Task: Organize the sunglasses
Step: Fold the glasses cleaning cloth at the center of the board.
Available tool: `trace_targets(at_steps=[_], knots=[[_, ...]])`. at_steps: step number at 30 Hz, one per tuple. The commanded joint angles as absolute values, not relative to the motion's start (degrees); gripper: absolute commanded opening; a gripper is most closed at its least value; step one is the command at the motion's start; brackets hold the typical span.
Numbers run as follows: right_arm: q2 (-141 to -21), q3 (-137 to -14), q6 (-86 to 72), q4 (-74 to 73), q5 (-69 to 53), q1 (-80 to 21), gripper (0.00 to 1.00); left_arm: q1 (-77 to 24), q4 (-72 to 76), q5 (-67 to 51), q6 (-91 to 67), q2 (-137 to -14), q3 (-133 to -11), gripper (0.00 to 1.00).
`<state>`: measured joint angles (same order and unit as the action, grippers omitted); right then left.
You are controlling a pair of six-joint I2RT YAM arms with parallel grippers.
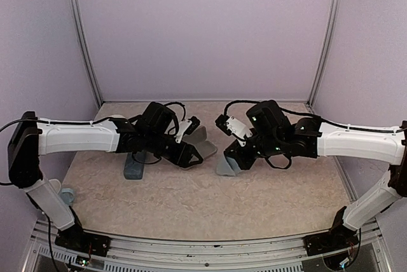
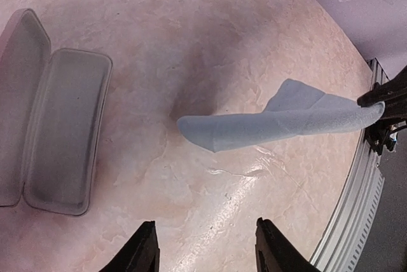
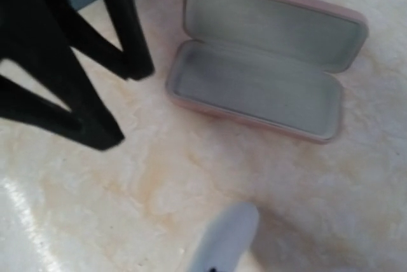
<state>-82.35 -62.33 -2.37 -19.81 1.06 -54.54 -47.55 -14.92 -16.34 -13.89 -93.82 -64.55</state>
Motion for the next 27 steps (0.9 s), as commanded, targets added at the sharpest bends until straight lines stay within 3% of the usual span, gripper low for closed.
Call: trace_targets(at_steps=[1, 9, 27], knots=[[-83.00, -62.31, -3.25, -18.92, -1.83, -54.10, 0.00, -50.66, -4.07, -17.90, -11.15, -90.51, -59.88, 0.51], [-88.81, -68.35, -8.39, -24.60, 1.89, -54.10, 0.00, -58.53, 10.16, -8.54, -15.48, -90.51, -53.23, 0.52], [-93.93, -76.76, -16.59, -31.36, -0.50, -54.10, 0.00, -62.29, 10.58, 6.88, -22.18, -97.14, -55.94, 0.50]])
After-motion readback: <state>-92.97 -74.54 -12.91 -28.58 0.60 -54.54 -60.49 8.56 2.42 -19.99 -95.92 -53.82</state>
